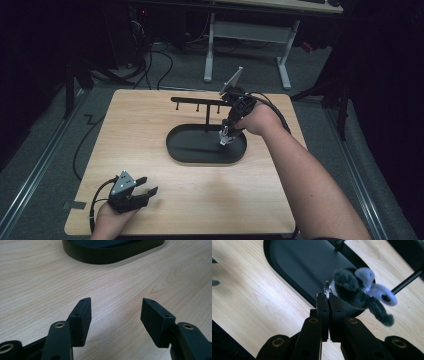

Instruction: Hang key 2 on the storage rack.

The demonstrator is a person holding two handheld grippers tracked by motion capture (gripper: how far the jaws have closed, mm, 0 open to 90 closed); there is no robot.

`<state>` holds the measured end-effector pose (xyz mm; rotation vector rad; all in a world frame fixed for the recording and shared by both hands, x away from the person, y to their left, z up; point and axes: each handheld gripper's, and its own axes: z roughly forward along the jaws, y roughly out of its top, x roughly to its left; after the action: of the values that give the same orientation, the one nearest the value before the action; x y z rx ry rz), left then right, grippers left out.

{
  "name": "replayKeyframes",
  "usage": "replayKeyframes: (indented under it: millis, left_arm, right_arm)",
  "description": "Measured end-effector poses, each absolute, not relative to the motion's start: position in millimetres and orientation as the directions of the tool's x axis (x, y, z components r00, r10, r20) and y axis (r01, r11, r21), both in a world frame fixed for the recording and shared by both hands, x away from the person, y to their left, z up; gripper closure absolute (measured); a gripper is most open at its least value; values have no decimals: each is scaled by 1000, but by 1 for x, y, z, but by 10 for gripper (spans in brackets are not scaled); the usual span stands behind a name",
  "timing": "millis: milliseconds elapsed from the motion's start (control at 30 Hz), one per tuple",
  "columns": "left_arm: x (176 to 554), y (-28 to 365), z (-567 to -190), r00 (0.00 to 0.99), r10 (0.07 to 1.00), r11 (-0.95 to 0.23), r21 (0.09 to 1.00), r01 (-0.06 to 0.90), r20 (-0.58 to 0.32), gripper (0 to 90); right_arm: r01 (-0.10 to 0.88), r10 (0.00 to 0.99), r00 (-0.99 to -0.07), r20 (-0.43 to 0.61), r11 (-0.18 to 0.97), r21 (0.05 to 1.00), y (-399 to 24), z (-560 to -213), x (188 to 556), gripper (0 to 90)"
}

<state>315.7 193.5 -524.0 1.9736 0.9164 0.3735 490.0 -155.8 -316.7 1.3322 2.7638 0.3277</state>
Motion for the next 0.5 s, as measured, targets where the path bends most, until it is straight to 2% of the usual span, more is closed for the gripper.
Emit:
replayKeyframes:
  millis: [500]
  left_arm:
    - [315,195,-525,678,728,-318,827,463,-100,425]
  right_arm:
    - [757,770,-636,45,611,232,-137,-312,511,891]
